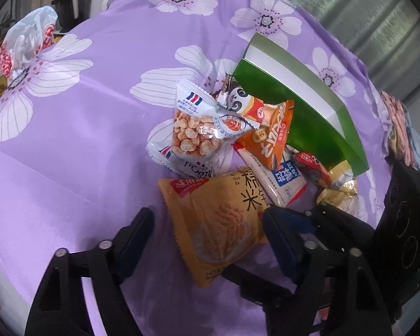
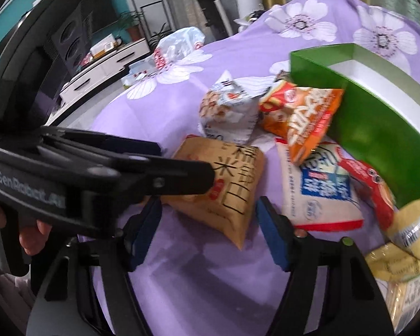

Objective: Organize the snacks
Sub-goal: 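Close the left tool on the orange rice-cracker bag, then carry the orange bag into the green box and open the left tool, then move the left tool to the cream biscuit pack with barcode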

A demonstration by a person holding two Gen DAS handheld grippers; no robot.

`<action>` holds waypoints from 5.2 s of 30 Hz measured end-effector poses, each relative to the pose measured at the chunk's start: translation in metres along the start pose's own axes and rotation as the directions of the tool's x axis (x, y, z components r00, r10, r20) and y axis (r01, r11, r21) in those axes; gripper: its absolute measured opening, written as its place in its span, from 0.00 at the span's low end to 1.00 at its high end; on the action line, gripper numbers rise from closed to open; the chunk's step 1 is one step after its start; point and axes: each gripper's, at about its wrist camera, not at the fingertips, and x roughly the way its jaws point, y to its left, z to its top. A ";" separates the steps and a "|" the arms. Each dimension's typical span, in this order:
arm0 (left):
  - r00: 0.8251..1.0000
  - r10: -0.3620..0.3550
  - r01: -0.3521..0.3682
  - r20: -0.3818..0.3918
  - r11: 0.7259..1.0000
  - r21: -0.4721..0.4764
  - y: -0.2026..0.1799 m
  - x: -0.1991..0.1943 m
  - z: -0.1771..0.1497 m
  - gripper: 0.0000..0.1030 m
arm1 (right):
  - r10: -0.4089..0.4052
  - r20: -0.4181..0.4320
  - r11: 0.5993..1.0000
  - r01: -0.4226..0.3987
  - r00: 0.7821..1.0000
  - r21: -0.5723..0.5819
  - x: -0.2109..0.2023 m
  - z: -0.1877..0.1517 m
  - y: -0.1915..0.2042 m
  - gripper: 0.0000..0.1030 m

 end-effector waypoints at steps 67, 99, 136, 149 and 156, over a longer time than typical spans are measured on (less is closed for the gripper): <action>0.975 -0.152 0.076 0.159 0.912 0.404 -0.191 0.011 0.109 0.53 | -0.329 0.245 0.930 0.268 0.912 0.251 -0.117 0.039 -0.123 0.40; 0.959 -0.041 -0.073 0.281 0.921 0.384 -0.171 -0.047 0.074 0.95 | -0.424 0.279 0.887 0.333 0.862 0.318 -0.175 -0.013 -0.079 0.76; 0.995 -0.098 0.087 0.011 0.918 0.388 -0.171 -0.012 -0.026 0.95 | -0.427 0.147 0.846 0.337 0.892 0.413 -0.184 -0.117 -0.070 0.81; 0.987 -0.122 0.147 -0.101 0.943 0.298 -0.177 0.021 -0.034 0.95 | -0.452 0.112 0.816 0.360 0.885 0.452 -0.176 -0.133 -0.101 0.81; 0.986 -0.129 0.152 -0.107 0.958 0.245 -0.180 0.034 -0.031 0.95 | -0.465 0.110 0.812 0.373 0.879 0.448 -0.178 -0.135 -0.121 0.81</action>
